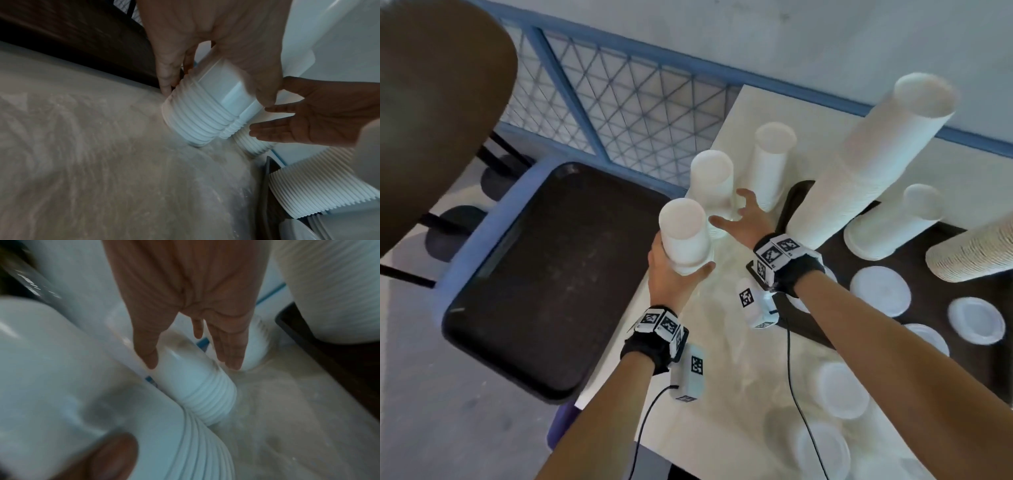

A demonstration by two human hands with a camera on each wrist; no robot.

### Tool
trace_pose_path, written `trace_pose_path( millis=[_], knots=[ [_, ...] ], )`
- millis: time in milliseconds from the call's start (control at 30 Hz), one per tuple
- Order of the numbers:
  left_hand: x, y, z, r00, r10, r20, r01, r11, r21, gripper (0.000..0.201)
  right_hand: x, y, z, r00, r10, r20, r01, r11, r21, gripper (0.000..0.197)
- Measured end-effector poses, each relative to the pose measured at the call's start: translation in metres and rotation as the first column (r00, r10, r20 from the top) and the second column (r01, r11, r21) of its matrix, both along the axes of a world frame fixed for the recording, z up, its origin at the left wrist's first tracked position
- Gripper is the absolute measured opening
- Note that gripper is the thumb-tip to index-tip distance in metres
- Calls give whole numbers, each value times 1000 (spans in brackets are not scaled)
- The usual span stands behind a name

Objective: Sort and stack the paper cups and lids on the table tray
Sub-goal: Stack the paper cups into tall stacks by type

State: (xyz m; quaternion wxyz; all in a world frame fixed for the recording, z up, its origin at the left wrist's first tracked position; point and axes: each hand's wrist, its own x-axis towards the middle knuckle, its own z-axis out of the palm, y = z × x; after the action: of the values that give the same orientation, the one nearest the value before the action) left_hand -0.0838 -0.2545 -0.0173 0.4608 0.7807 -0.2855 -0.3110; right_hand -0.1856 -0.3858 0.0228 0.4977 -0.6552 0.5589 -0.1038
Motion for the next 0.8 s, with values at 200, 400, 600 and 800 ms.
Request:
trace_pose_path(
  millis=[200,400,600,800],
  knots=[
    [6,-4,-10,1000,6,-26,-5,997,71,97,23,-11,-22,996,-37,80,34,999,38,96],
    [6,-7,-10,1000,11,-7,-10,993,120,95,33,-15,-33,989,-124,78,126,992,-12,88],
    [6,-10,-7,1000,3,7,-4,987,160,90,30,-13,-30,988,-130,84,133,991,-34,84],
    [11,-4,-2,999,-42,5,41,991,127,89,16,-11,-29,995,-63,75,68,996,-61,93]
  ],
)
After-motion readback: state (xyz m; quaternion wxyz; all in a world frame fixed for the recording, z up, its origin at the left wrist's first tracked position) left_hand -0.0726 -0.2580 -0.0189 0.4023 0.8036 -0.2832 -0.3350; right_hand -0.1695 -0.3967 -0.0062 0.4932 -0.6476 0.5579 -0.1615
